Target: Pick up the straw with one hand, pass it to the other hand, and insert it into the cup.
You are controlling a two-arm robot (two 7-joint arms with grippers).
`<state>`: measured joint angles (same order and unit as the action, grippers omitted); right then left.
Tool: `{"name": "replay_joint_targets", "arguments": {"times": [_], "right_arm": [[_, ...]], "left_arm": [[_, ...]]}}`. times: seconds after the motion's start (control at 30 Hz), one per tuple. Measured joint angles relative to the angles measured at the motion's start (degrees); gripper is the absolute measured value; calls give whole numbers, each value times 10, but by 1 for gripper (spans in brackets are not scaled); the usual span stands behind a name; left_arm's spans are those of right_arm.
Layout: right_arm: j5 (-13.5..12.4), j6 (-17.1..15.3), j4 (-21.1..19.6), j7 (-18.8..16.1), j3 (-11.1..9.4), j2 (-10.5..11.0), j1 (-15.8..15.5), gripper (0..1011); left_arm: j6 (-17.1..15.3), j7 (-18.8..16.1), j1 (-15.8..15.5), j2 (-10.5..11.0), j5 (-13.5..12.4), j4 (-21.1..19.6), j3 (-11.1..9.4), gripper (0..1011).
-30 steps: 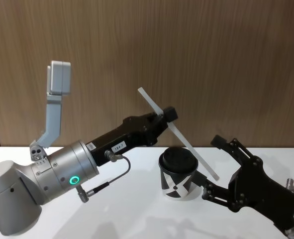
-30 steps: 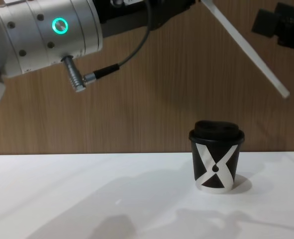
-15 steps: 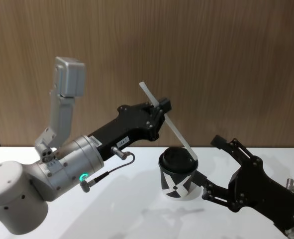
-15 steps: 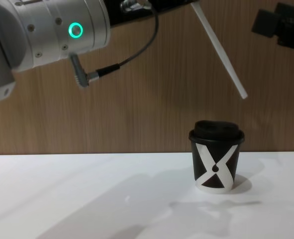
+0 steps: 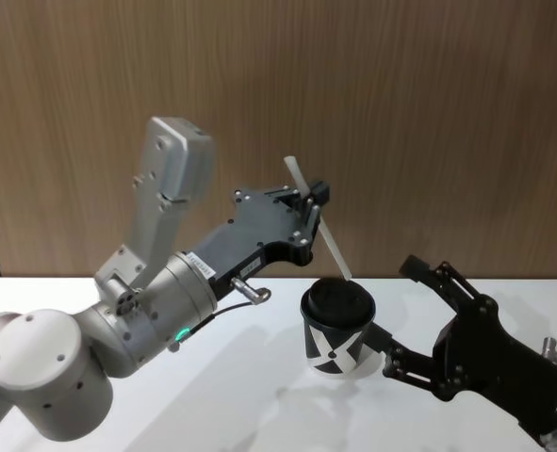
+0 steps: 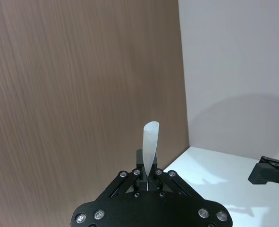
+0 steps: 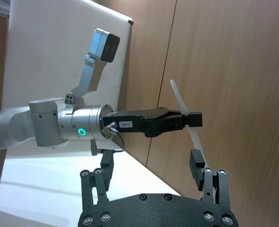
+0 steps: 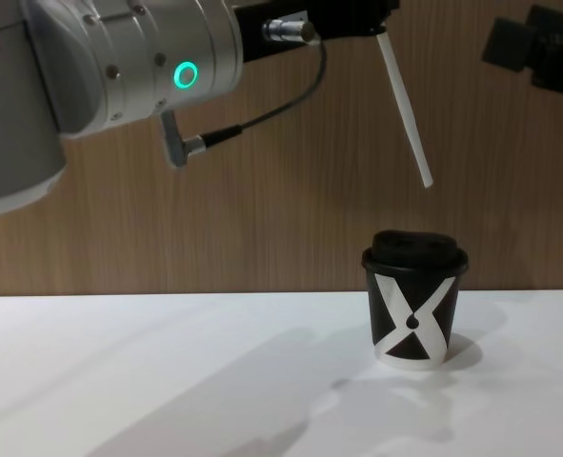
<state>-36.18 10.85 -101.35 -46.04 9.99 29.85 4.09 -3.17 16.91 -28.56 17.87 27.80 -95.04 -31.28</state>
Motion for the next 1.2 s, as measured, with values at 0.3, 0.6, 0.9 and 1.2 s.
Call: {"name": "replay_joint_targets", "arguments": {"times": [0.3, 0.6, 0.9, 1.2], "right_arm": [[0, 0, 0, 0, 0, 0, 0, 1001], [0, 0, 0, 0, 0, 0, 0, 1001], [0, 0, 0, 0, 0, 0, 0, 1001], [0, 0, 0, 0, 0, 0, 0, 1001]], "left_arm": [[4, -1, -8, -6, -22, 11, -11, 7], [-3, 10, -14, -11, -28, 21, -15, 7], [-6, 15, -20, -16, -41, 33, -19, 7], [-6, 16, -27, -25, -59, 48, -27, 6]]}}
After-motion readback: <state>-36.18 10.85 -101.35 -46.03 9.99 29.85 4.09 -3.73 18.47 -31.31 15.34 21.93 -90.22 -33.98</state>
